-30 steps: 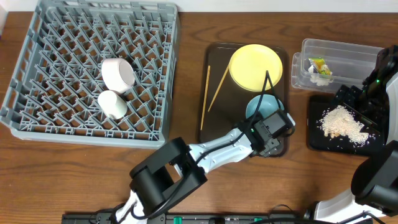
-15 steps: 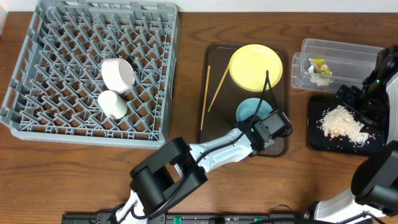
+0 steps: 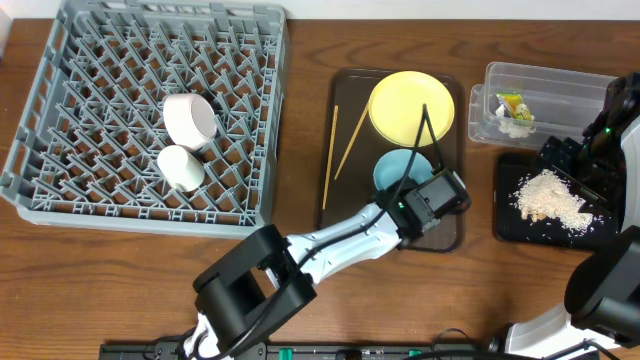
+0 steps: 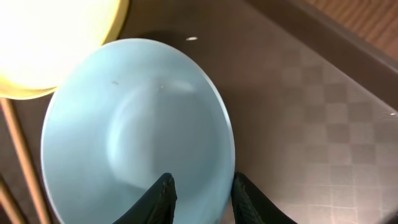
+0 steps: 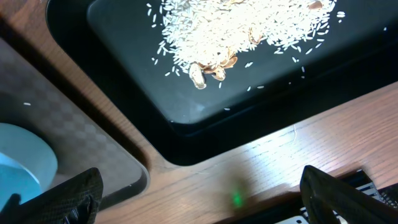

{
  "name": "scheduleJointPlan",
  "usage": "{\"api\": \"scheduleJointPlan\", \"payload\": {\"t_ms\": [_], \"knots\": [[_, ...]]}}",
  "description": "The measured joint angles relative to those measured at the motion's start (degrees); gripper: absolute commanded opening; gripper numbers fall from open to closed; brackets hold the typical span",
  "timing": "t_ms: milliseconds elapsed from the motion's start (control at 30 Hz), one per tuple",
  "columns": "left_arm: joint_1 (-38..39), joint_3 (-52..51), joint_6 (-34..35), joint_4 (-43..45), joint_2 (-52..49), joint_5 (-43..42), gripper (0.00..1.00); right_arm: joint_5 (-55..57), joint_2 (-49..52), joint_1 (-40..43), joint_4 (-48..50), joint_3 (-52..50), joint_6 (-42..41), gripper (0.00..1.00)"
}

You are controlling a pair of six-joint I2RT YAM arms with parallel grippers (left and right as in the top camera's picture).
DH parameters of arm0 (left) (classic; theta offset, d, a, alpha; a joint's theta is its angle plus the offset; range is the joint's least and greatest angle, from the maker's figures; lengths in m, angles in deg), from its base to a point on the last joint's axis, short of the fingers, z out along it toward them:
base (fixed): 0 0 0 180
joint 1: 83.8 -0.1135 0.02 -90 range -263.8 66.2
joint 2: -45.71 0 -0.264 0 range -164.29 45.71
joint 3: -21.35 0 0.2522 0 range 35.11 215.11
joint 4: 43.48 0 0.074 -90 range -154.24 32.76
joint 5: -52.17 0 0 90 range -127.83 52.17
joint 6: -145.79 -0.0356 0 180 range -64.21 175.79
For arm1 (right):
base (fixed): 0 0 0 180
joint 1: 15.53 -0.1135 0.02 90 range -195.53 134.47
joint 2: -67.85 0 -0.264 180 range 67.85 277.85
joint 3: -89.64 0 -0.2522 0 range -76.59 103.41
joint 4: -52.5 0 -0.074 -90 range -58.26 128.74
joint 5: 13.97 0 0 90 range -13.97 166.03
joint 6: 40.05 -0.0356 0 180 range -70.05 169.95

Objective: Sort waste into correct bins and load items into the dishwasher
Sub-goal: 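Close the left gripper on the light-blue bowl rim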

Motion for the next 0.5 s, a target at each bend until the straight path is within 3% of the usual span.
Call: {"api": "scheduleJointPlan", "payload": {"t_ms": [100,167,267,500], "knots": [[-0.4,0.0,0.2,-0.3,0.0,0.2,0.24,0.0,0.0,0.0,0.0,0.0,0.0,0.99],[-0.4,0.0,0.0,-0.3,0.0,0.4,0.25,0.0,0.0,0.0,0.0,0.0,0.0,0.99],[-0.4,0.0,-0.2,-0.6,0.0,0.3,0.39,0.0,0.0,0.0,0.0,0.0,0.0,0.99],[-0.4,0.0,0.0,-1.2,0.0,-2.4,0.43,0.0,0.0,0.0,-0.2,0.0,0.0,0.99]]}}
